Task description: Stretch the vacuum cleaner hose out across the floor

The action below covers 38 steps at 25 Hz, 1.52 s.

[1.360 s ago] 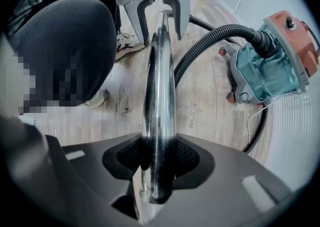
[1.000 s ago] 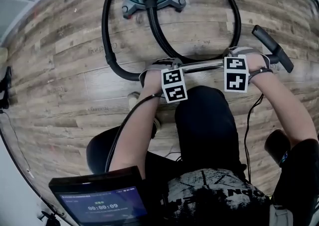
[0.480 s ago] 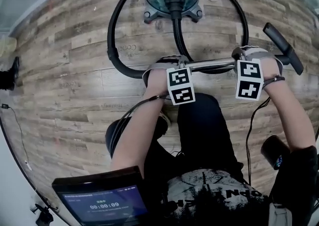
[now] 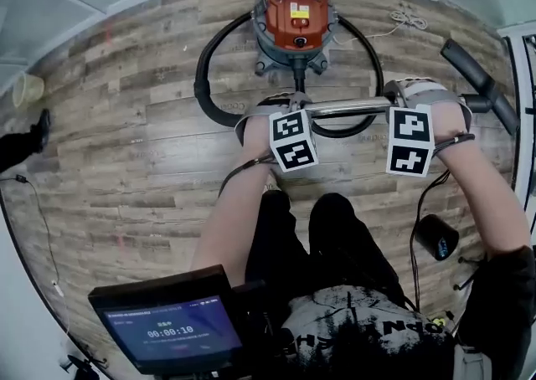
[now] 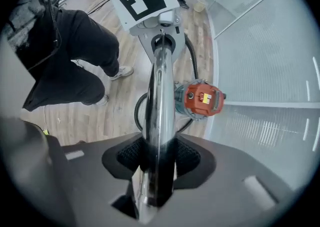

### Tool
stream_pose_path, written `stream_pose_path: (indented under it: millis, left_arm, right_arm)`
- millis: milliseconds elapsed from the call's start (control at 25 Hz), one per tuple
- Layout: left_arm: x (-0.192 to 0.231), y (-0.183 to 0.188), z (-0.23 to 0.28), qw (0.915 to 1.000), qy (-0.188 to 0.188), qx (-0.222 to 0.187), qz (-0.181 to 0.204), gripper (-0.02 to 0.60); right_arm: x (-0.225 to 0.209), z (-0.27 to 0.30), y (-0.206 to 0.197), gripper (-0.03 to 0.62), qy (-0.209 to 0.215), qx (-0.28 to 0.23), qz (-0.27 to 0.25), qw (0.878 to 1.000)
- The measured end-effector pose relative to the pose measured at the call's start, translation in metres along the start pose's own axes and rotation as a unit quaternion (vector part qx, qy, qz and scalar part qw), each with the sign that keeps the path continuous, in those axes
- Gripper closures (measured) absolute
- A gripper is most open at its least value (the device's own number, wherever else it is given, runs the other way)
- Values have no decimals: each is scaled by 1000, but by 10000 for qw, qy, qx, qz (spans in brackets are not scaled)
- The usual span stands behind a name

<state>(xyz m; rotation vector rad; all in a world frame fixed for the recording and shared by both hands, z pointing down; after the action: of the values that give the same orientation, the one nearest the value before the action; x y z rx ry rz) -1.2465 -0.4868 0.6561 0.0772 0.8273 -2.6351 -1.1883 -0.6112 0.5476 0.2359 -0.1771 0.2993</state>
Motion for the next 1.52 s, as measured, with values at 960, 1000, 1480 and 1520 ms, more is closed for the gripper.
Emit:
stream_pose_path:
  millis: [960, 1000, 1480, 1520]
  left_arm:
    - [236, 116, -110, 9992, 98, 339, 199, 509]
    - [248, 120, -110, 9989, 136, 358, 273, 509]
    - [365, 209, -85, 9877, -211, 52, 1545, 509]
    - [369, 220, -83, 9852, -288, -29, 1691, 509]
  right_arm:
    - [-223, -128, -88, 427, -1238, -490, 118, 9910]
    - [-232, -129, -92, 427, -1299, -478, 188, 9902]
    - [-302, -142, -174, 427, -1418, 56, 1463, 9790]
    - [-301, -146, -183, 427, -1409, 157, 1610, 9767]
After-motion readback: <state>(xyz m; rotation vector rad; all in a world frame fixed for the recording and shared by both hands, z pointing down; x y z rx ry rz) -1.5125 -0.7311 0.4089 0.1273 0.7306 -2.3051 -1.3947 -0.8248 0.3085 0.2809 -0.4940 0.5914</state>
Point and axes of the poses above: the fingertips, and each gripper's own axes: z forward along the fingers, x to its left, y out of its top, the point moved 7 cm from there along -z, backward along the fingers, and after that the axes turned 1 degree about -x, right-handed, at the moved point
